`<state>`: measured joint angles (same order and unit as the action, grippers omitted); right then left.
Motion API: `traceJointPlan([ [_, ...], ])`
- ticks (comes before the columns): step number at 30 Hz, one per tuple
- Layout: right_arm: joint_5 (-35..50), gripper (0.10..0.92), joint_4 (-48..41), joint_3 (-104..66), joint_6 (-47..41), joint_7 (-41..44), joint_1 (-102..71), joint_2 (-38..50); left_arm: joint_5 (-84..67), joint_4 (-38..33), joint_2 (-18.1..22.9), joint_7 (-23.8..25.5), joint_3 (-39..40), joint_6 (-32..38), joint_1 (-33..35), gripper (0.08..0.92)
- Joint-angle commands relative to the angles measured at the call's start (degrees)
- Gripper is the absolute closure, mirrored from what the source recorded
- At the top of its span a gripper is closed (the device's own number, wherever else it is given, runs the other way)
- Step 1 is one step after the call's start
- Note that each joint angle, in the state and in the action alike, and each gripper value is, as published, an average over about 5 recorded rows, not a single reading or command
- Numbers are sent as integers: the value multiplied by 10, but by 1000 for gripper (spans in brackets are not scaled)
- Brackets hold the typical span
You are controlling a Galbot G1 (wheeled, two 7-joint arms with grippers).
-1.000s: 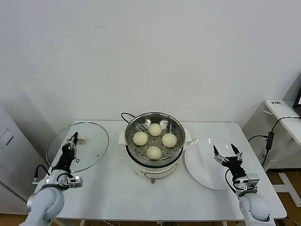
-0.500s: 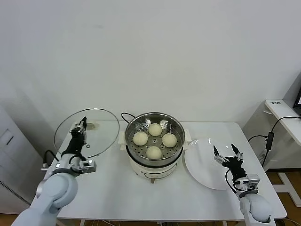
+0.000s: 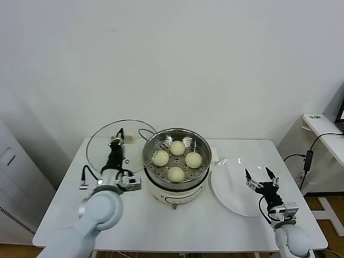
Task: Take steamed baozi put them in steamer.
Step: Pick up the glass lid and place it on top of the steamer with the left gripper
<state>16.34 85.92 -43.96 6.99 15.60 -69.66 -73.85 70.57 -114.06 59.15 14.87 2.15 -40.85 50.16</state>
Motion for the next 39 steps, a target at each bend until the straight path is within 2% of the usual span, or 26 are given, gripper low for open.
traceJointPlan([
  [1, -3, 203, -3, -1, 1, 1, 1, -3, 62, 59, 83, 23, 89, -42, -61, 889],
  [21, -11, 203, -18, -6, 9, 8, 2, -7, 119, 145, 188, 21, 102, -42, -71, 889],
  [39, -14, 203, -30, -11, 13, 14, 2, -11, 136, 182, 256, 9, 111, -42, -77, 889],
])
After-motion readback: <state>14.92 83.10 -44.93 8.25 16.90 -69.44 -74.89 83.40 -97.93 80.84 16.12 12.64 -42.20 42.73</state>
